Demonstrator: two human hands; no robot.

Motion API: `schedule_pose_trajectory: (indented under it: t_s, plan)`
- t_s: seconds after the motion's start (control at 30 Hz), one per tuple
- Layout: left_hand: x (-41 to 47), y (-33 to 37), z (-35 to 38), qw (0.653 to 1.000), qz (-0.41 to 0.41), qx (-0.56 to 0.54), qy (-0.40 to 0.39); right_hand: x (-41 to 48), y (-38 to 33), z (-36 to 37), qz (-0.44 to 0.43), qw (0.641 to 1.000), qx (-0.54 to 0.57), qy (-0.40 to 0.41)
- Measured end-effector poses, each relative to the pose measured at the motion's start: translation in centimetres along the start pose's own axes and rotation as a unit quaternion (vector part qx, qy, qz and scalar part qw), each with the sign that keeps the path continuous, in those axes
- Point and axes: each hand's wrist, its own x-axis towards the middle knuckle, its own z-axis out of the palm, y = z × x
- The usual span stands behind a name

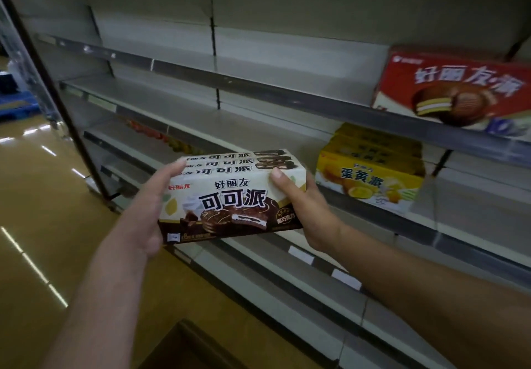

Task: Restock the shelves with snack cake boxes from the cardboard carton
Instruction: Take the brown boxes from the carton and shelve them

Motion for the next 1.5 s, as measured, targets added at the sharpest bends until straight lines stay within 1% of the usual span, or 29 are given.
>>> schedule_pose_trajectory:
  t_s: [0.27, 0.53, 0.7, 0.8, 0.97, 1.07, 1.1, 1.23, 1.33, 1.5]
  plan:
    - [-2.6, -1.4, 10.4, 0.998, -0.013, -0.001, -0.065, -6.2, -2.8, -9.6, -0.040, 0.997, -0.014, 0.069]
    - [-4.9, -3.2, 20.5, 0.991, -0.017, 0.007, -0.130, -13.9, -5.4, -18.6, -0.088, 0.989, 0.002, 0.120]
    - [-5.3, -5.3, 25.9, 0.983, -0.027, -0.003, -0.181, -17.3, -6.1, -23.9, -0.114, 0.980, 0.003, 0.163]
    - [-5.3, -6.5, 28.8, 0.980, -0.034, 0.002, -0.198, -18.7, -6.2, -26.7, -0.122, 0.976, 0.007, 0.182]
    - [-4.2, -9.0, 33.0, 0.966, -0.042, -0.004, -0.257, -20.3, -5.9, -31.4, -0.129, 0.969, 0.002, 0.211]
    - [-3.2, -10.6, 35.2, 0.947, -0.067, -0.006, -0.314, -20.8, -5.6, -34.3, -0.124, 0.966, -0.005, 0.226]
    - [-2.8, -11.2, 36.0, 0.944, -0.071, 0.009, -0.321, -20.9, -5.5, -35.4, -0.123, 0.965, -0.010, 0.231]
    - [-0.8, -13.2, 39.2, 0.948, -0.094, 0.077, -0.295, -20.8, -5.1, -39.2, -0.115, 0.962, -0.022, 0.246]
    - [1.3, -14.5, 41.6, 0.949, -0.113, 0.111, -0.273, -20.2, -4.3, -41.6, -0.102, 0.962, -0.034, 0.250]
    - [4.3, -15.8, 44.3, 0.947, -0.117, 0.152, -0.257, -18.8, -2.4, -44.0, -0.079, 0.960, -0.034, 0.267]
